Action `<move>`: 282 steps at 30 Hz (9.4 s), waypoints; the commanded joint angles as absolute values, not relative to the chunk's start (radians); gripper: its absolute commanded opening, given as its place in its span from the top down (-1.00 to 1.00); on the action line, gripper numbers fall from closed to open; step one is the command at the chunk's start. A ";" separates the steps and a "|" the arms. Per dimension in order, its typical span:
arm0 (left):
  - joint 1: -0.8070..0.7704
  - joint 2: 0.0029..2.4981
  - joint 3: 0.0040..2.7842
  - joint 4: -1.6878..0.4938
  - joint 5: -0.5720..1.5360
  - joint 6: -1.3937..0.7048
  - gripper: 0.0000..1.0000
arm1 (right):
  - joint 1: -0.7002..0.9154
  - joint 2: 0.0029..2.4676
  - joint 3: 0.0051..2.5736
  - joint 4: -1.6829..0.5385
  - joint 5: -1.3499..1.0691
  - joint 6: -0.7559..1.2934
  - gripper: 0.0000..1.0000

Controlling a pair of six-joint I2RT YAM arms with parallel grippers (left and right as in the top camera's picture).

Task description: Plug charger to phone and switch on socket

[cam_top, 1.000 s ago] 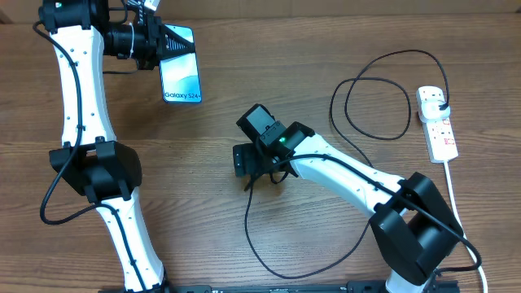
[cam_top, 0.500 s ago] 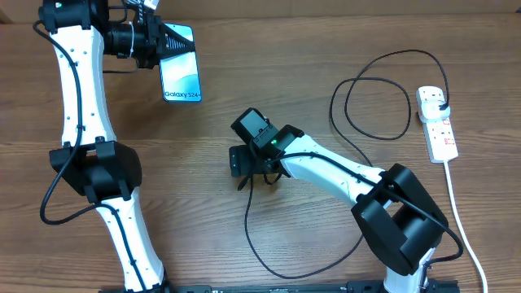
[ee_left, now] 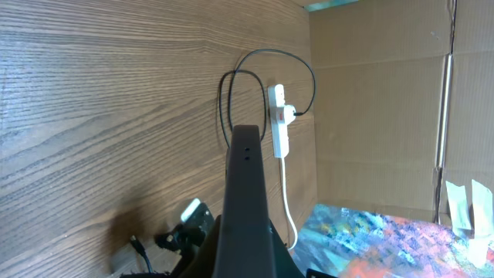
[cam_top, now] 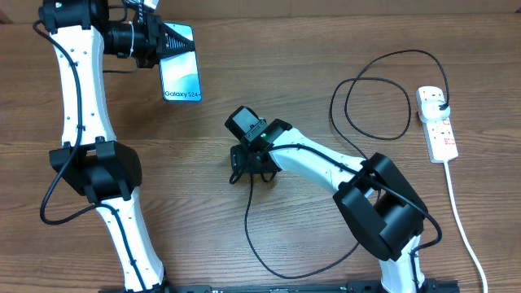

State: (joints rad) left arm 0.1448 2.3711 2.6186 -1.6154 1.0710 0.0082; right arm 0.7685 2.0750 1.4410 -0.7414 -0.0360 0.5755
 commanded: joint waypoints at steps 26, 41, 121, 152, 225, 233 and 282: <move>0.152 2.336 2.635 -1.612 1.117 0.030 0.92 | 0.756 2.104 1.490 -0.759 -0.074 0.549 0.93; 0.152 2.336 2.635 -1.468 1.408 0.007 0.92 | 0.458 2.087 1.585 -0.612 -0.902 0.548 0.93; 0.031 2.336 2.635 -0.550 1.108 -1.181 0.92 | 0.387 2.087 1.585 0.911 -1.015 1.710 0.92; 0.050 2.336 2.635 -0.534 1.093 -1.118 0.92 | 0.387 2.087 1.585 0.911 -1.037 1.709 0.92; 0.042 2.336 2.635 -0.572 1.066 -1.122 0.92 | 0.387 2.087 1.585 0.911 -1.040 1.698 0.92; 0.038 2.336 2.635 -0.572 1.068 -1.122 0.92 | 0.387 2.087 1.585 0.911 -1.040 1.698 0.92; 0.019 2.336 2.635 -0.437 1.325 -1.078 0.92 | 0.373 2.087 1.585 0.912 -1.085 1.694 0.93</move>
